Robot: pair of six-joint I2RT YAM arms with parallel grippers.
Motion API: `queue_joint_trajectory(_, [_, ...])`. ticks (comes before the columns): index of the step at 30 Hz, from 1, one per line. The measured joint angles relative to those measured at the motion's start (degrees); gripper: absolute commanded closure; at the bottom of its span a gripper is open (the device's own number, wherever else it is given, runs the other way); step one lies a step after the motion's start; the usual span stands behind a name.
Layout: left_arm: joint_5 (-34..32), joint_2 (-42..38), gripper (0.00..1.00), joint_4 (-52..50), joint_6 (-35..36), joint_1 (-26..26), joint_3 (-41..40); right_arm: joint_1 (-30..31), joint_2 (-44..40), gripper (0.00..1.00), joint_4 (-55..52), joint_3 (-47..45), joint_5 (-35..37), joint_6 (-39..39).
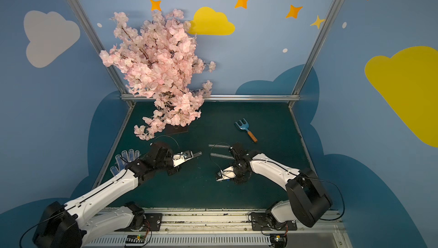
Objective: Insert stoppers into test tubes
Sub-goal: Pick up the stopper from the center of the board, then insert the stopper into the test tube.
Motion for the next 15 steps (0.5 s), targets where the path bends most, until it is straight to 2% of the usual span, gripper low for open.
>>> queue_joint_trajectory(4, [-1.1, -0.7, 0.98, 2.4, 4.3, -4.9, -1.3, -0.1, -1.9, 0.97, -0.7, 1.0, -2.7, 5.6])
queue_joint_trajectory(10, [-6.3, 1.7, 0.98, 7.2, 10.4, -11.1, -2.2, -0.1, -2.6, 0.98, -2.3, 6.1, -8.0, 13.5])
queue_joint_trajectory(15, [-8.9, 2.7, 0.98, 10.4, 15.0, -13.8, -3.8, -0.1, -2.8, 0.98, -2.7, 8.2, -11.1, 17.4])
